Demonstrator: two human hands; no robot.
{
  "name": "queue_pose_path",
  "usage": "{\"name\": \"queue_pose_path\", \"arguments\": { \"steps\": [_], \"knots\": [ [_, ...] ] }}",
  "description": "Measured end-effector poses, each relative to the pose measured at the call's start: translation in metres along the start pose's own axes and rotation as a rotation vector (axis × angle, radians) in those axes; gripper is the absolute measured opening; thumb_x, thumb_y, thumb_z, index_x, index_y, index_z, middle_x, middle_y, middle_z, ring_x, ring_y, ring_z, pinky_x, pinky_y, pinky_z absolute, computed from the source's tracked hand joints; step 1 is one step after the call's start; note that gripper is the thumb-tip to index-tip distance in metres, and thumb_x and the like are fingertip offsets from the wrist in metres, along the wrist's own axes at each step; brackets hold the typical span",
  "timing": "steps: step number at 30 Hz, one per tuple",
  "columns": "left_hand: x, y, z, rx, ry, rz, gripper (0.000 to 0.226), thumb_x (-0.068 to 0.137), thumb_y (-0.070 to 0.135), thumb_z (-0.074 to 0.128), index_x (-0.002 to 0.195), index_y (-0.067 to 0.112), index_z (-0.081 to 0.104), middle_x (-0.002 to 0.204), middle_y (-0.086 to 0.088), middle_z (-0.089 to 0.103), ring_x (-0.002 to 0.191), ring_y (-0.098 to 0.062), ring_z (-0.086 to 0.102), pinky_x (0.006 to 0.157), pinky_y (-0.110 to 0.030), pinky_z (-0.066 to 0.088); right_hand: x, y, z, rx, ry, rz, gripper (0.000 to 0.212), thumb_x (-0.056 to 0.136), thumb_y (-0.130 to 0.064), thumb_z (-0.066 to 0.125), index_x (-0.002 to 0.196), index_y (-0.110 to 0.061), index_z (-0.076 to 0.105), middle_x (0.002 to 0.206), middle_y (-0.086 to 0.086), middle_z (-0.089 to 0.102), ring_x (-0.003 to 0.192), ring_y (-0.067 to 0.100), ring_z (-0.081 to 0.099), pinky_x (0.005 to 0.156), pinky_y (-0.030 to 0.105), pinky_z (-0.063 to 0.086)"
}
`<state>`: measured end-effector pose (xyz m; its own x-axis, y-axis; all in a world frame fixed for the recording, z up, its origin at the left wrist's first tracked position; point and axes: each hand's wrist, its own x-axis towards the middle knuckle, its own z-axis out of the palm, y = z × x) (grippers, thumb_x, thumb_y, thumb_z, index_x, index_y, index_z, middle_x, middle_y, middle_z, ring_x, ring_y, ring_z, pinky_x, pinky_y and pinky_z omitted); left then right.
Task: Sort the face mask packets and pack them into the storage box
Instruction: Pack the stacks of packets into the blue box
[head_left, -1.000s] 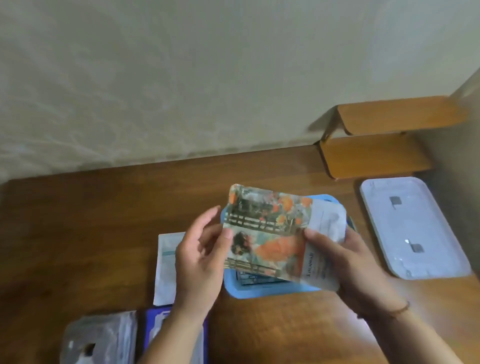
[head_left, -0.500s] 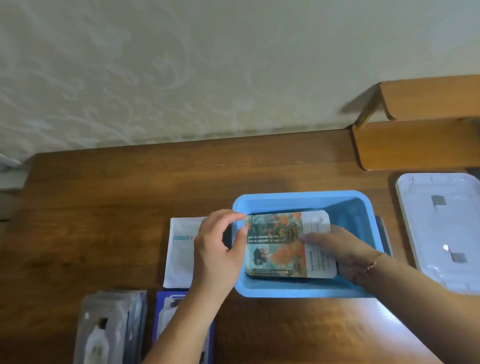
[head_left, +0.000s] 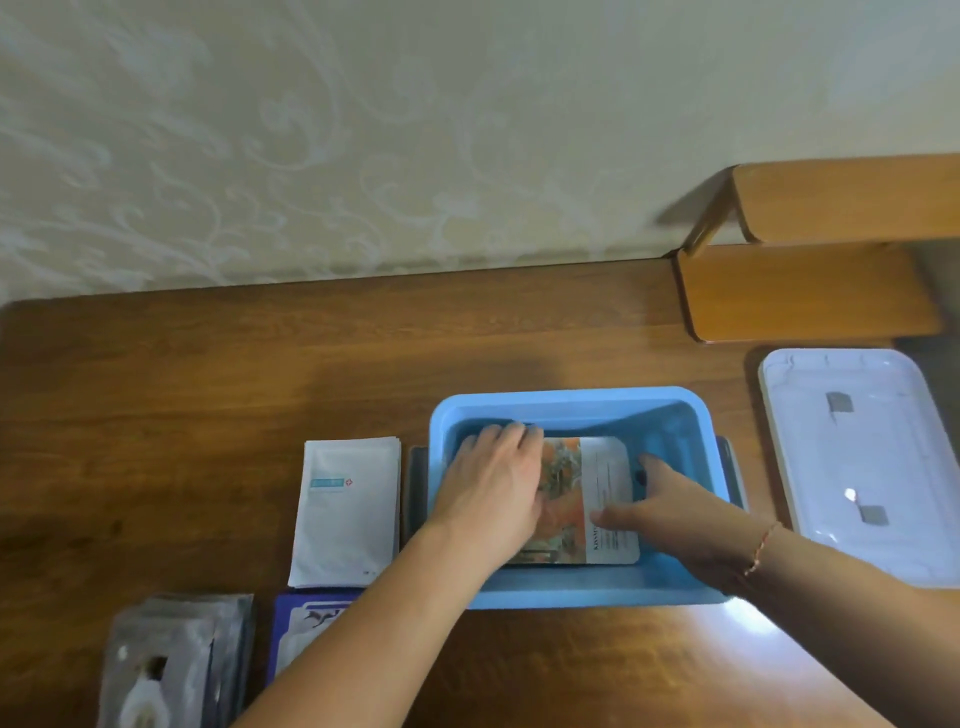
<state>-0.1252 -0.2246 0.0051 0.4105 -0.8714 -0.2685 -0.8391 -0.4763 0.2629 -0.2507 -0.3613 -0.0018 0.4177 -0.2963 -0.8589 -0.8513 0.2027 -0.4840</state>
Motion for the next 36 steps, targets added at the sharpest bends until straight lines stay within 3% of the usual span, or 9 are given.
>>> {"name": "queue_pose_path", "arguments": {
  "steps": [9,14,20,23,25,26,28,29,36],
  "knots": [
    [0.018,-0.005,0.016,0.0,-0.205,-0.1,0.061,0.095,0.013,0.059,0.149,0.011,0.032,0.145,-0.007,0.045,0.132,-0.024,0.043,0.111,-0.038,0.037,0.007,-0.001,0.002,-0.067,-0.019,-0.006,0.031,0.091,-0.019,0.063,0.12,-0.019,0.051,0.113,0.004,0.065,0.1,0.022,0.064,0.092,0.044,0.054],
    [0.022,-0.006,0.017,0.008,-0.307,-0.082,0.061,0.094,0.004,0.057,0.149,0.008,0.031,0.143,-0.008,0.045,0.128,-0.026,0.046,0.109,-0.04,0.04,0.008,0.004,0.002,-0.074,-0.026,-0.009,0.033,0.091,-0.016,0.063,0.121,-0.016,0.05,0.111,0.005,0.065,0.097,0.021,0.065,0.082,0.035,0.056],
    [0.021,-0.01,0.016,-0.021,-0.314,-0.045,0.057,0.094,0.003,0.057,0.146,0.011,0.035,0.142,-0.005,0.046,0.127,-0.023,0.046,0.108,-0.039,0.041,0.004,0.008,0.004,-0.169,-0.055,-0.029,0.049,0.087,-0.014,0.067,0.127,-0.02,0.039,0.112,0.003,0.061,0.101,0.021,0.062,0.089,0.039,0.055],
    [0.021,-0.011,0.014,-0.022,-0.323,-0.015,0.057,0.093,0.001,0.057,0.145,0.012,0.035,0.139,-0.005,0.049,0.125,-0.023,0.048,0.104,-0.039,0.043,-0.003,0.013,0.008,-0.328,-0.053,-0.104,0.094,0.083,-0.01,0.07,0.147,-0.023,0.003,0.112,0.003,0.056,0.098,0.016,0.06,0.08,0.028,0.055],
    [0.021,-0.01,0.013,0.001,-0.323,0.007,0.06,0.093,0.001,0.055,0.147,0.013,0.032,0.138,-0.006,0.048,0.124,-0.024,0.048,0.104,-0.039,0.043,-0.005,0.014,0.012,-0.475,-0.034,-0.156,0.122,0.079,-0.008,0.072,0.147,-0.029,-0.027,0.13,0.01,0.048,0.099,0.017,0.061,0.085,0.029,0.054],
    [0.021,-0.01,0.014,0.017,-0.329,0.017,0.062,0.093,0.0,0.055,0.148,0.013,0.03,0.139,-0.007,0.047,0.123,-0.025,0.048,0.104,-0.04,0.042,-0.005,0.013,0.013,-0.573,-0.012,-0.194,0.125,0.078,-0.009,0.073,0.146,-0.031,-0.03,0.143,0.015,0.036,0.101,0.02,0.061,0.087,0.029,0.053],
    [0.02,-0.01,0.014,0.055,-0.344,0.037,0.069,0.092,0.002,0.057,0.151,0.014,0.023,0.141,-0.008,0.044,0.124,-0.027,0.045,0.106,-0.042,0.04,-0.004,0.014,0.013,-0.708,0.033,-0.284,0.121,0.077,-0.013,0.073,0.149,-0.034,-0.022,0.157,0.016,0.005,0.108,0.025,0.061,0.092,0.028,0.053],
    [0.019,-0.009,0.015,0.072,-0.351,0.045,0.073,0.092,0.003,0.058,0.153,0.014,0.02,0.142,-0.009,0.042,0.125,-0.028,0.044,0.107,-0.042,0.039,-0.003,0.015,0.012,-0.744,0.048,-0.313,0.117,0.078,-0.014,0.073,0.151,-0.034,-0.016,0.158,0.014,0.0,0.11,0.026,0.06,0.093,0.029,0.052],
    [0.017,-0.011,0.019,0.095,-0.341,0.07,0.077,0.087,0.007,0.067,0.15,0.015,0.023,0.141,-0.008,0.042,0.124,-0.026,0.045,0.106,-0.042,0.041,0.001,0.019,0.018,-0.855,0.132,-0.363,0.112,0.078,-0.018,0.073,0.151,-0.034,-0.011,0.144,0.014,0.02,0.095,0.025,0.065,0.088,0.033,0.055]
  ]
}}
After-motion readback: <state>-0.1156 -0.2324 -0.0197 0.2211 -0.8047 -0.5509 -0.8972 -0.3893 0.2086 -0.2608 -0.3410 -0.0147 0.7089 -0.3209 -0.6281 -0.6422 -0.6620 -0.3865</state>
